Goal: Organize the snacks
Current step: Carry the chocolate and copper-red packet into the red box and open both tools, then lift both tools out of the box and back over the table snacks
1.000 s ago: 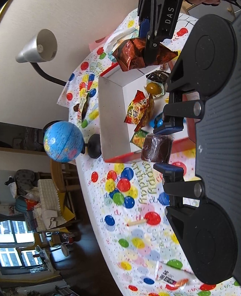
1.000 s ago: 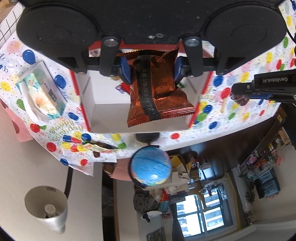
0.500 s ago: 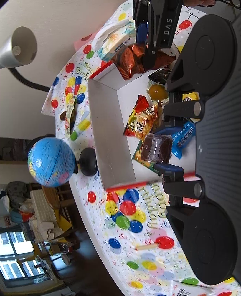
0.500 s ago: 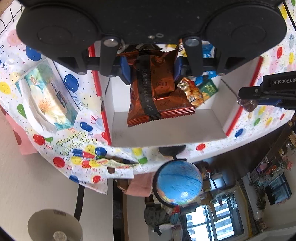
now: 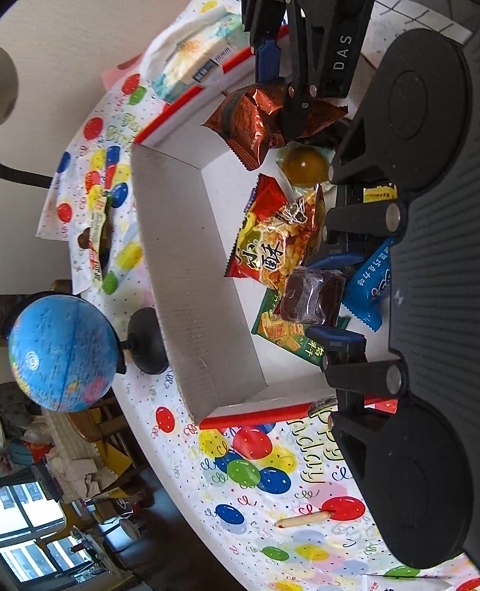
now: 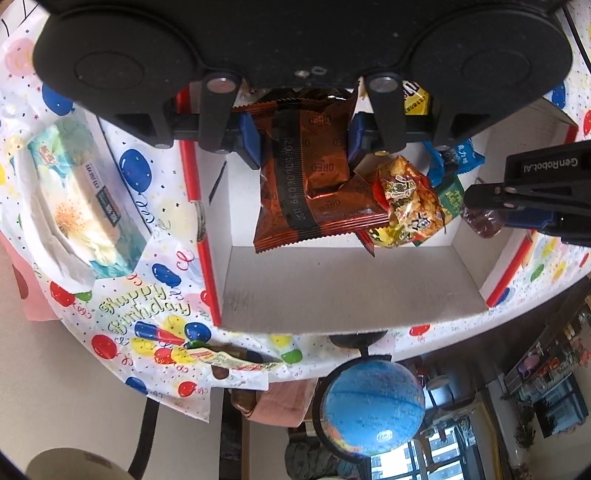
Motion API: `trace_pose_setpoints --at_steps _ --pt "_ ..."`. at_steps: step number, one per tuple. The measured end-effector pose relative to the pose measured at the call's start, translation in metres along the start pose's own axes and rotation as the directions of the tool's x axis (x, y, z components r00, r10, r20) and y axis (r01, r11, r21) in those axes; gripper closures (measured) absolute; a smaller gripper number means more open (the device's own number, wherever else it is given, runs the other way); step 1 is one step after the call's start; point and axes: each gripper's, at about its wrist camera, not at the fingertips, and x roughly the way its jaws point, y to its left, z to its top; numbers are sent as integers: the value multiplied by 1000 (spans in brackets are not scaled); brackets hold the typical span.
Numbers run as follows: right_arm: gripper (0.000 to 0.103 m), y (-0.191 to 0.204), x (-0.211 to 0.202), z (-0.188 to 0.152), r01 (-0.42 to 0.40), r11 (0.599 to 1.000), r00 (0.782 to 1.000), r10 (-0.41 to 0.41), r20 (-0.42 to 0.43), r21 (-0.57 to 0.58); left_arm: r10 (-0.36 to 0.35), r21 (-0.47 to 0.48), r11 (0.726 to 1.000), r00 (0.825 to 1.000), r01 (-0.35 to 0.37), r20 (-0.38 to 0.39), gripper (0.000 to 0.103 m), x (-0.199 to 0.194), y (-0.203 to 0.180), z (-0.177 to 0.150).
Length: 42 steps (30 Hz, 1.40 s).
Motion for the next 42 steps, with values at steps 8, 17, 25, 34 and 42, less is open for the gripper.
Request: trace_pose_setpoints --at_steps 8,17,25,34,42 --pt "56 2 4 -1 -3 1000 1000 3 -8 -16 -3 1 1000 999 3 -39 71 15 0 -1" --pt "43 2 -3 -4 2 1000 1000 -2 1 -16 -10 -10 1000 1000 10 -30 48 10 1 -3" --pt "29 1 -24 -9 2 1000 999 -2 37 -1 -31 -23 999 999 31 18 45 -14 7 -10" --pt "17 19 -67 -14 -36 999 991 37 126 -7 -58 -42 997 994 62 94 37 -57 21 -25" --pt "12 50 -105 -17 -70 997 977 73 200 -22 -53 -55 996 983 63 174 30 -105 41 -46"
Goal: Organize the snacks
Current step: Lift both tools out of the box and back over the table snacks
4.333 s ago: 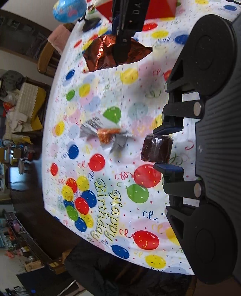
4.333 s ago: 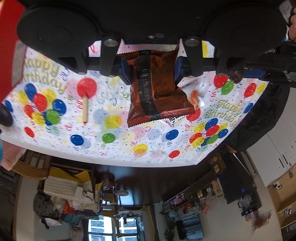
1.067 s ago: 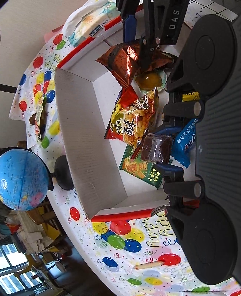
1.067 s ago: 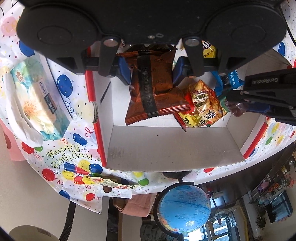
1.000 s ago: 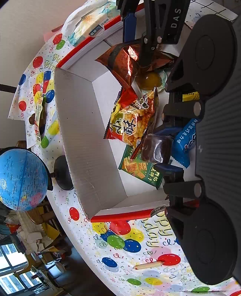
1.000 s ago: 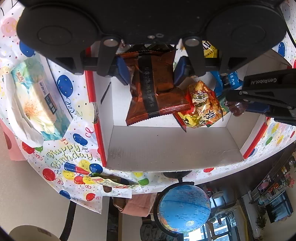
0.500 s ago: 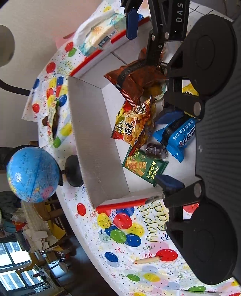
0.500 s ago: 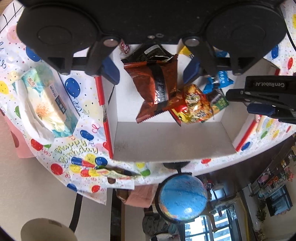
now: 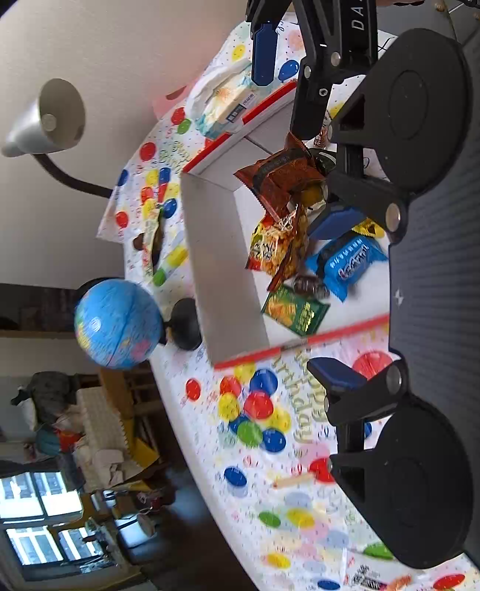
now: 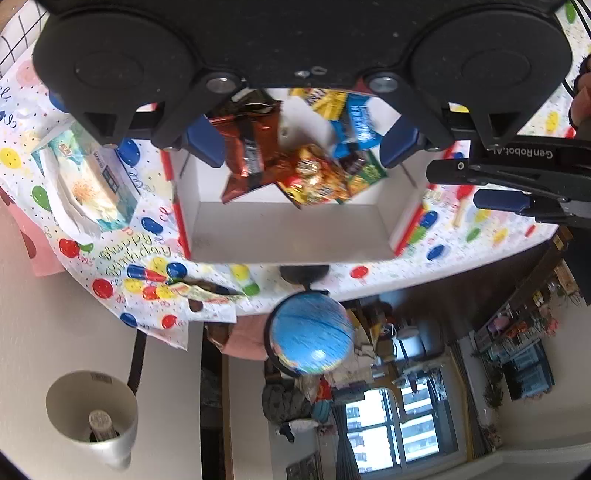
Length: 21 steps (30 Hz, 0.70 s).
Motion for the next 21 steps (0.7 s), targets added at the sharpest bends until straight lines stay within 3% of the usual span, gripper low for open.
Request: trace_pose_setpoints --at_steps 10,12,21 --pt "10 49 -35 0 -40 999 997 39 71 6 7 -22 1000 996 -5 91 19 -65 34 -21" --pt "0 59 -39 -1 -42 999 996 41 83 11 12 -24 1000 995 -10 104 19 -76 42 -26" --pt "0 111 -55 -6 -104 994 987 106 120 -19 53 -75 996 986 -41 157 6 -123 87 -52"
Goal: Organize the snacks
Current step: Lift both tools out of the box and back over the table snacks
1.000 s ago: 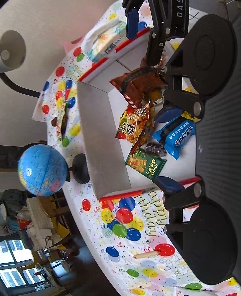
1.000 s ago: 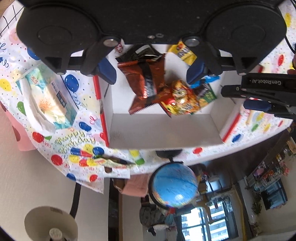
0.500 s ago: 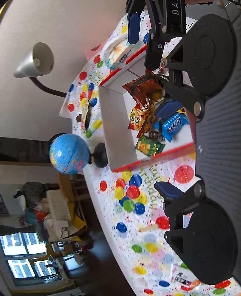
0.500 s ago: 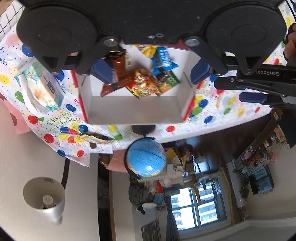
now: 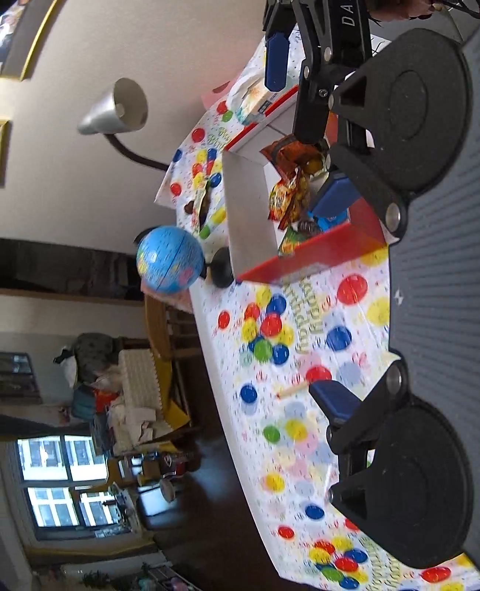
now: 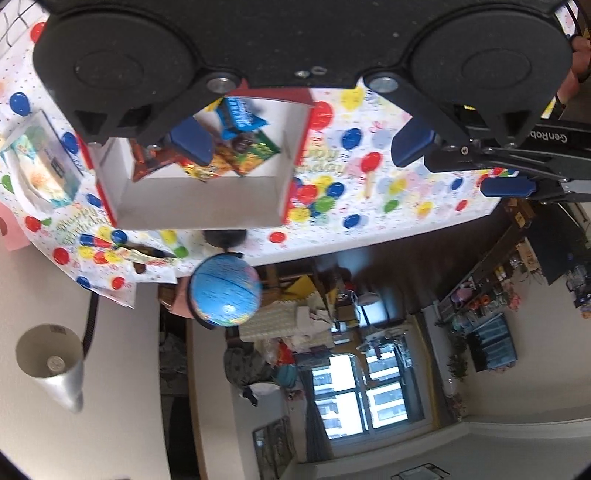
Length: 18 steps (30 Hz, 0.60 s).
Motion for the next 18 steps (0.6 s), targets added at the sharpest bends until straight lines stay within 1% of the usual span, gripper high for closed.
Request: trace_pose_setpoints --at_steps 1,7,9,12,18 --pt "0 6 -1 -1 -8 1000 1000 8 3 -3 6 -7 1000 1000 -6 6 3 -5 6 -2" --pt "0 48 0 -4 -36 998 999 36 -5 -50 25 -27 999 999 -24 38 1 -34 38 -16" --pt "0 62 1 -6 -46 997 999 46 -8 -59 43 -28 999 998 -42 45 0 -43 47 -22" --pt "0 80 3 -8 -65 995 998 64 -15 -76 61 -34 998 997 -60 44 0 -52 60 -30" --pt "0 114 8 -10 -88 990 996 85 -25 -113 92 -84 992 995 -90 21 0 -65 95 -44"
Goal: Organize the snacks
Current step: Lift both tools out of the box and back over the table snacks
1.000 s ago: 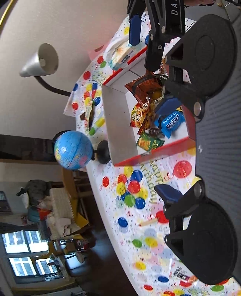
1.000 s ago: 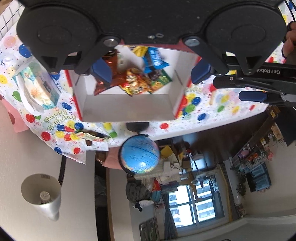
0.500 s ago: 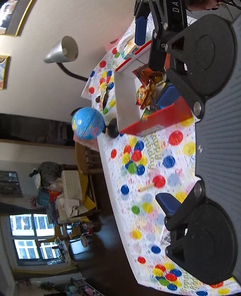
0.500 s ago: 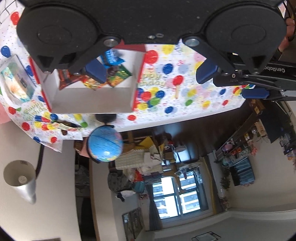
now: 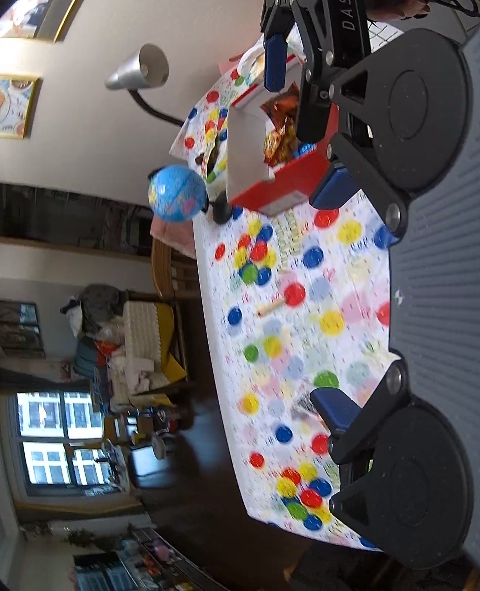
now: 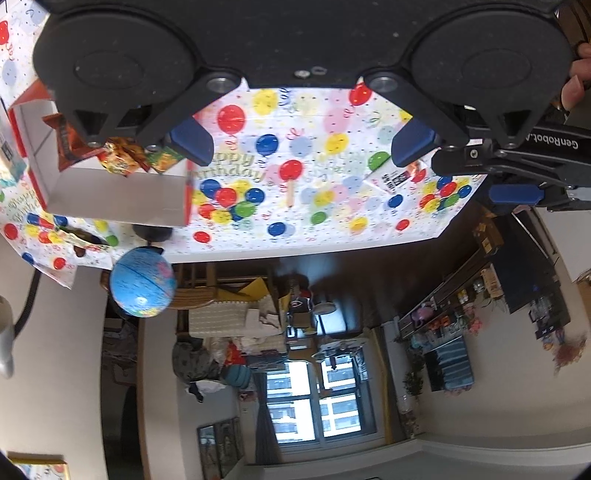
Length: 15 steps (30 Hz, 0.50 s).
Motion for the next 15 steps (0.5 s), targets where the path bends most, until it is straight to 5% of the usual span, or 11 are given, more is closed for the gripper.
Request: trace_pose_setpoints --at_steps 15 --pt "0 21 80 24 -61 997 995 58 -83 -41 90 -104 990 995 -95 -50 0 40 65 3"
